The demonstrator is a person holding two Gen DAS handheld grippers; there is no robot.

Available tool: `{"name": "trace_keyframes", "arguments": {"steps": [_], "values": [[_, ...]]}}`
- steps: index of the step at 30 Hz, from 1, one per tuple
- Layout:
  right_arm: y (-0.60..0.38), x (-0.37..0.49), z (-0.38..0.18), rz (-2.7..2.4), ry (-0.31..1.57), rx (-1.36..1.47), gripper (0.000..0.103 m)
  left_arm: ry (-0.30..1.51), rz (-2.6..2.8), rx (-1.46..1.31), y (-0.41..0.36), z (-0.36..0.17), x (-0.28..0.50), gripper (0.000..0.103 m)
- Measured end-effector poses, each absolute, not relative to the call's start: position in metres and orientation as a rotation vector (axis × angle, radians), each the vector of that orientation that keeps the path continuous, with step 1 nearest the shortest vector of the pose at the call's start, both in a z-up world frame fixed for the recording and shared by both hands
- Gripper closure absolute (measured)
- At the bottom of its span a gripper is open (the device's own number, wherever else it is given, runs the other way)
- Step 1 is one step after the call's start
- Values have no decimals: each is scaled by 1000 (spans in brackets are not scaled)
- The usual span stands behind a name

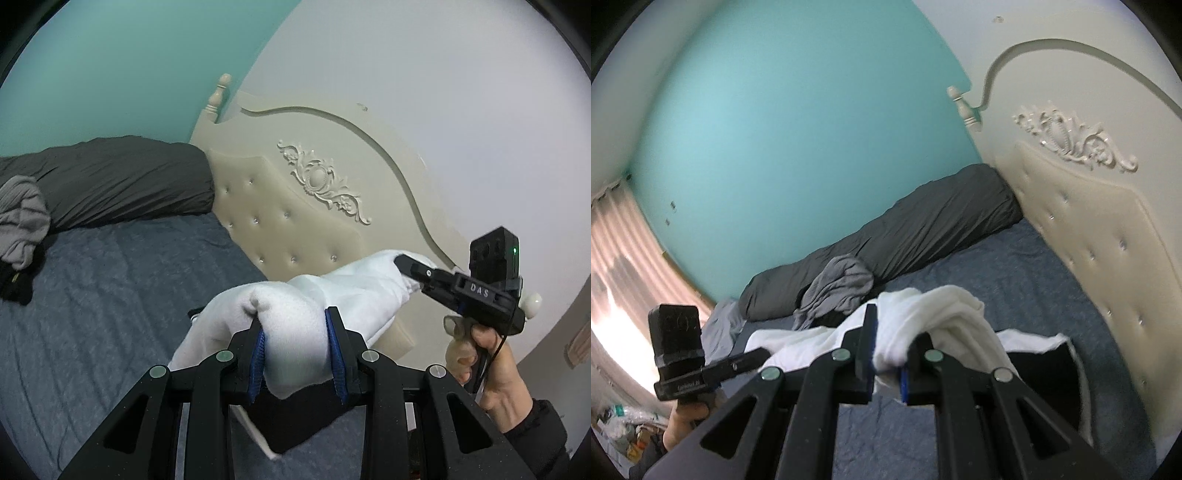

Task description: Fold clothes

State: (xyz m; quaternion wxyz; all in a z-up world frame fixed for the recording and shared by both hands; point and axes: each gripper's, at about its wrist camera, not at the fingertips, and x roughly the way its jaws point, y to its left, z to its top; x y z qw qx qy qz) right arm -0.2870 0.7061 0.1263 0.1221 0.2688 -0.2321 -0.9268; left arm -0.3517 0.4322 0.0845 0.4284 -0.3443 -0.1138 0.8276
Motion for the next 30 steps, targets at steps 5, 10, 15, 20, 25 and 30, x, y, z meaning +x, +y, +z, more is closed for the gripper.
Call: {"name": "trace_keyframes", "arguments": {"steps": [5,10,15,20,25,30], "values": [[739,-311,125,-2753,-672,759,94,-277,2062,-857,472,83,-382,70],[763,-333,119,-2790,-662,752,95,-266,2065,-865,500,77,-406,70],[784,-349,107,-2800,-673,731,94,-247,2070,-875,521,66,-425,70],[799,-367,88,-2817,-691,732,94,-207,2082,-897,544,51,-441,70],[807,-382,81,-2831,-690,706,95,-190,2103,-896,556,47,-453,70],[813,-392,88,-2849,-668,662,95,-177,2120,-870,565,56,-467,70]]}}
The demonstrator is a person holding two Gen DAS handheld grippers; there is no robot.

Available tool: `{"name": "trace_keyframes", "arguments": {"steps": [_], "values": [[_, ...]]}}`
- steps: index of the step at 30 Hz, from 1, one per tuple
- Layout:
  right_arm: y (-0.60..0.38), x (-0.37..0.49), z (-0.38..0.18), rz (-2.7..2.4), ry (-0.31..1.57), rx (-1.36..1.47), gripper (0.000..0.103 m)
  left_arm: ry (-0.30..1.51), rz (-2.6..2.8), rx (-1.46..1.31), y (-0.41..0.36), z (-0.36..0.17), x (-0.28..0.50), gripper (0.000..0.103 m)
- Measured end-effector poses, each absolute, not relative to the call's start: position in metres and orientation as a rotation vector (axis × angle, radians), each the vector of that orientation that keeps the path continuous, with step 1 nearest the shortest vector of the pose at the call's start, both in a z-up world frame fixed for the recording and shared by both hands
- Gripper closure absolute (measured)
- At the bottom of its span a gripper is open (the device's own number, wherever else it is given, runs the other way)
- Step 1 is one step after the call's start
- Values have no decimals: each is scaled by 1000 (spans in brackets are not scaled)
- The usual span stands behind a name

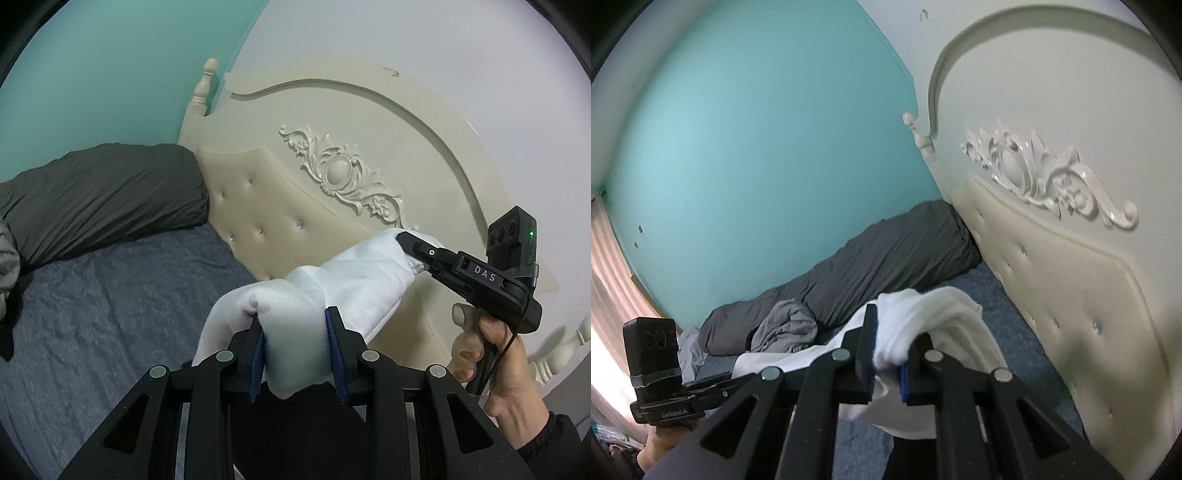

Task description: Fold clothes

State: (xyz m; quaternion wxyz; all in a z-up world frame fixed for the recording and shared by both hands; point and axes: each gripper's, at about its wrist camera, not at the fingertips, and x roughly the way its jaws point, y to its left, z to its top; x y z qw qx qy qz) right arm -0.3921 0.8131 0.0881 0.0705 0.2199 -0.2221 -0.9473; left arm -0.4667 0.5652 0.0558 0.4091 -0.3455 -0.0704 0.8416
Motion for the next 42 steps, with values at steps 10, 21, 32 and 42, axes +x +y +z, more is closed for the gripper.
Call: {"name": "trace_keyframes", "arguments": {"steps": [10,21,32,42], "values": [[820,-375,33,-2827,-679,827,95,-193,2051,-991,571,-3,-454,70],[813,-312,12,-2775,-661,938,94,-180,2029,-1005,560,-29,-395,70],[798,-247,-5,-2731,-678,996,94,-90,2020,-1005,548,-41,-332,70],[796,-206,-57,-2683,-721,1143,94,-86,1987,-1090,547,-85,-298,70]]}}
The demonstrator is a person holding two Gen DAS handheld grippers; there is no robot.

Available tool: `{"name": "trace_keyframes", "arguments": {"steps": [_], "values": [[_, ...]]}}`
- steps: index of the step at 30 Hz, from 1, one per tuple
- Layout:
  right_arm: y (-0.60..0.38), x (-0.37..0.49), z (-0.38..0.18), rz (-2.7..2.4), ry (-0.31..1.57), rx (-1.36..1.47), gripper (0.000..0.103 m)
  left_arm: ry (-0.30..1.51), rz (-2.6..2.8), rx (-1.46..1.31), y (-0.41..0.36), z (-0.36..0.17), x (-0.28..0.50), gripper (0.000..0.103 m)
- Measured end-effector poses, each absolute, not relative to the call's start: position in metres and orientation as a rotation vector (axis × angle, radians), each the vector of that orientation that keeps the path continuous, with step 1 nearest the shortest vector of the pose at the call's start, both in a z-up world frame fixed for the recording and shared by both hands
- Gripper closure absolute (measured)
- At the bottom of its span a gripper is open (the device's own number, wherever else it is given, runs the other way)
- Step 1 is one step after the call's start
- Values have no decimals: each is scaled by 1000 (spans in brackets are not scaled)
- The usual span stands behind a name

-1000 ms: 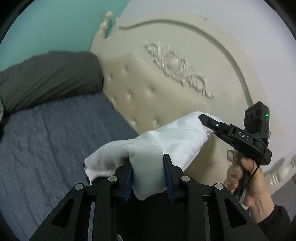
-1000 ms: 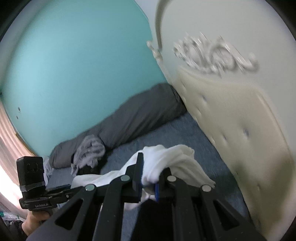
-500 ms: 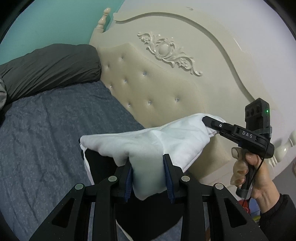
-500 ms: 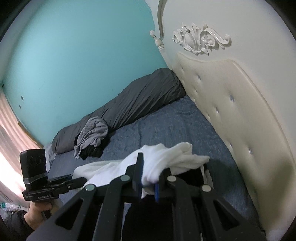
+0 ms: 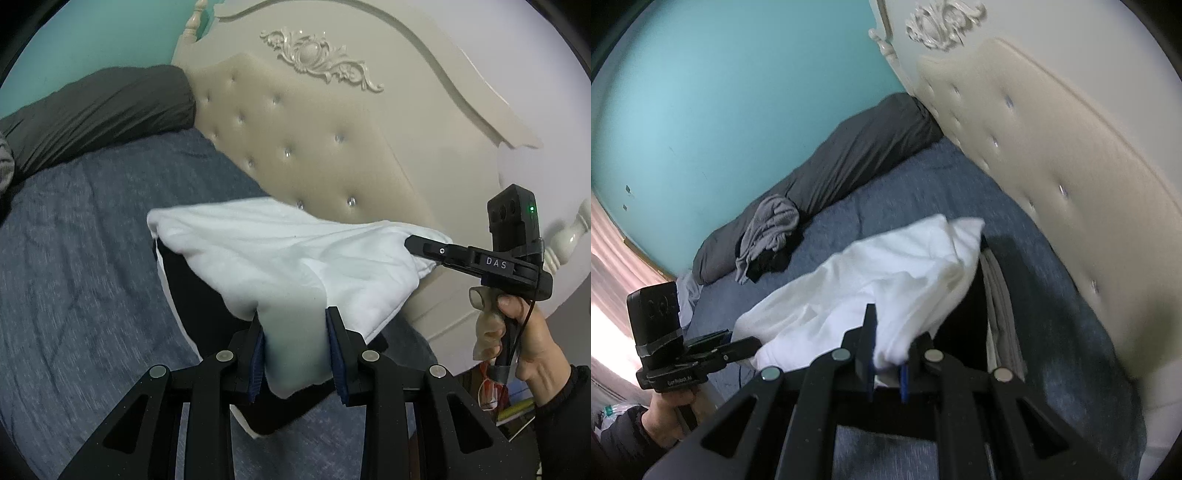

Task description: Fold clothes

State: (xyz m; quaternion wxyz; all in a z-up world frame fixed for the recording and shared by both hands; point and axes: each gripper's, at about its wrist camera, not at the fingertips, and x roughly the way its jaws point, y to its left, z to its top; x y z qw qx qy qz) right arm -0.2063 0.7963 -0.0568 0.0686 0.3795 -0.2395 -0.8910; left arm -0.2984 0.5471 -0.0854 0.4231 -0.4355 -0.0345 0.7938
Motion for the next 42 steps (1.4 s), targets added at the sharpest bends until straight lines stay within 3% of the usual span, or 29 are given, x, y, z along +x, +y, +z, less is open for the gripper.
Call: {"name": "trace_keyframes", "arguments": {"steps": [23,29,32,34,42], "values": [[783,-173,-113,-2672,-607,1347,94,-127,1946,-1230,533,-156,-263,70],[789,-166,-127,-2683,-615,1357,94,-205,1911,-1284,524,-172,-262,66],[792,-161,-131,-2712,-614,1367,89,-239,1902,-1294,515,-174,-261,65],[797,-157,-133,-2732,-621,1383,79,-220,1912,-1292,507,-172,-258,65],[819,-135,-107,-2865,-673,1253,77,-139,2024,-1184,492,-147,-259,67]]}}
